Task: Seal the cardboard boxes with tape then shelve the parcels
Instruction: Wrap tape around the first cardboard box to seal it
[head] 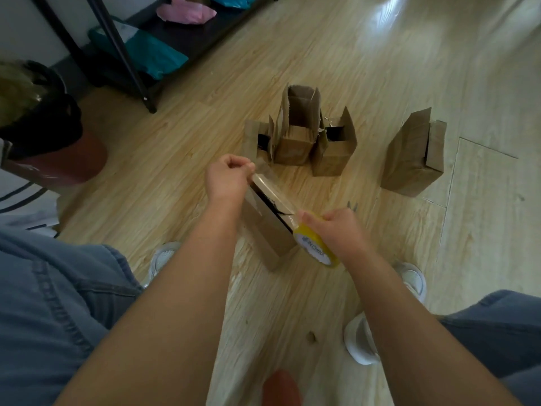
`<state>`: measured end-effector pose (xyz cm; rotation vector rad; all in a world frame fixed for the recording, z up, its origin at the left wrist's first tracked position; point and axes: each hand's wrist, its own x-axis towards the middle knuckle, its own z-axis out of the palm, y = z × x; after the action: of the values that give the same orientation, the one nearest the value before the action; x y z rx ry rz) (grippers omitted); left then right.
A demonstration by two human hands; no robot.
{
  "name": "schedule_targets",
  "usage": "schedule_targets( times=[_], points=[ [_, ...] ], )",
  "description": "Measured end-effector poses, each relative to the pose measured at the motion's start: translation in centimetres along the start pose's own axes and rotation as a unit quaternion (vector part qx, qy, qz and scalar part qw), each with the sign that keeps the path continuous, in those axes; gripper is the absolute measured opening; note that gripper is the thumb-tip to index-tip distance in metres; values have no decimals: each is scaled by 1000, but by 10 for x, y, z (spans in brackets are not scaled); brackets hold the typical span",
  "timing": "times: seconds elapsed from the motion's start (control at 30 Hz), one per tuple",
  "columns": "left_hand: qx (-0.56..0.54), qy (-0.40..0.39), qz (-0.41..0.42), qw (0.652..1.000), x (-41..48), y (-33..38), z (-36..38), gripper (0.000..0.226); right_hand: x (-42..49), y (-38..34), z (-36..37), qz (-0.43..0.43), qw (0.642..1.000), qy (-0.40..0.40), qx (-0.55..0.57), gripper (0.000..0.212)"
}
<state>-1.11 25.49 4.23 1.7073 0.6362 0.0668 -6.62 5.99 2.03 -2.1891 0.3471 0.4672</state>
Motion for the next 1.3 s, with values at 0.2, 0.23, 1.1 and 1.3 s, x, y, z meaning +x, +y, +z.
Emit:
schedule_targets(
  times=[0.2, 0.23, 1.1, 1.3],
  points=[
    [60, -8, 23, 998, 45, 16, 3, 18, 10, -9, 8, 19, 997, 5, 71, 59],
    [73, -6, 22, 997, 53, 15, 1, 18, 14, -12, 10, 23, 997, 5, 70, 59],
    [63, 16, -150, 987, 107, -77, 2, 21, 42, -38, 64, 45, 978, 37, -203, 55],
    [60, 18, -141, 988, 107, -84, 0, 23, 43, -41, 72, 38, 966, 55, -250, 52]
  ],
)
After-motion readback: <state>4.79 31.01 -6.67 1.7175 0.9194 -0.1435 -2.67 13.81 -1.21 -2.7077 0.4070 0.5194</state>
